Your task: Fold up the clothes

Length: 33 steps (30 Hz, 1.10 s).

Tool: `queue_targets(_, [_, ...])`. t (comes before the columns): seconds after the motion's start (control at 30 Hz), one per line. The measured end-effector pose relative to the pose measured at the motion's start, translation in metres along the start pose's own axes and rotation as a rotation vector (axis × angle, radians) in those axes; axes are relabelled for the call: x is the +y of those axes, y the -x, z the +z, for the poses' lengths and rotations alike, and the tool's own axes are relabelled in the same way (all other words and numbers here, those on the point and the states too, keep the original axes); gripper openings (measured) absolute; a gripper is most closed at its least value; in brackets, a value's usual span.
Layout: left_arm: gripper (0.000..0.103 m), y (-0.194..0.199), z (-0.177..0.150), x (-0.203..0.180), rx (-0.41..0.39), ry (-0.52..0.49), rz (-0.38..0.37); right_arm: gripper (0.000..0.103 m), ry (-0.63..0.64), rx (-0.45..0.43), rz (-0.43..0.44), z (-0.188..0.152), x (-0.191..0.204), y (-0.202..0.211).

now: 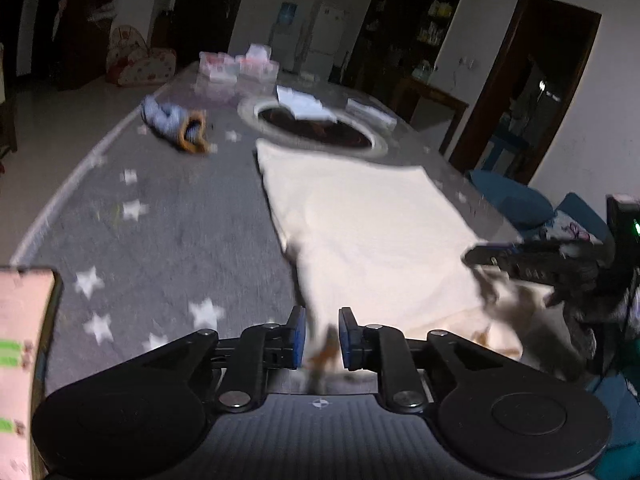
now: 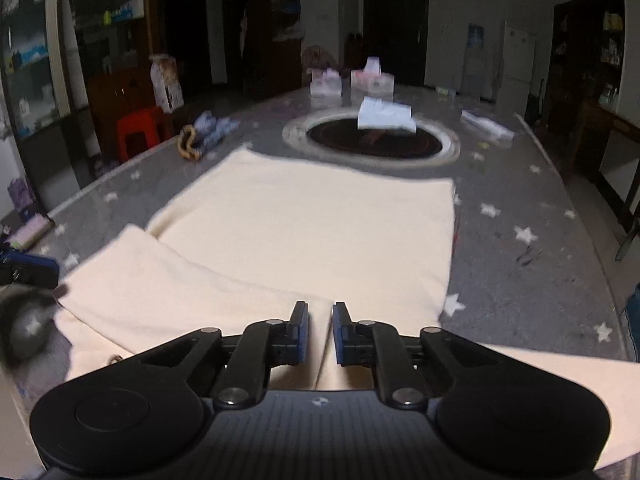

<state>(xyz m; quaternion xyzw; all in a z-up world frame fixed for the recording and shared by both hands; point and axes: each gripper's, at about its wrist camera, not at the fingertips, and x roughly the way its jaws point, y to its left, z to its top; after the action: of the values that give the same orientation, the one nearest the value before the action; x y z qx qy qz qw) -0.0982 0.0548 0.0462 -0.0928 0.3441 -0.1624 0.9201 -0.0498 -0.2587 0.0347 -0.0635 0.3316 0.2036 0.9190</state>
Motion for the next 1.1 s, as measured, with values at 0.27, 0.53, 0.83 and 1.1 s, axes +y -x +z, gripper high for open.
queue_targets(0.27, [0.02, -0.043, 0.03, -0.019, -0.035, -0.01, -0.055, 0.014, 0.044, 0.004, 0.072, -0.007, 0.014, 0.007])
queue_targets(0.53, [0.019, -0.078, 0.02, -0.009, 0.028, 0.021, -0.011, 0.018, 0.046, 0.027, 0.077, -0.024, 0.011, 0.013])
queue_targets(0.83, [0.058, -0.076, 0.021, -0.03, 0.015, -0.019, -0.011, 0.03, -0.126, -0.021, -0.069, -0.043, -0.042, 0.053])
queue_targets(1.1, [0.091, -0.065, 0.021, -0.045, -0.045, -0.057, 0.037, 0.038, -0.308, -0.056, -0.261, -0.062, -0.11, 0.076])
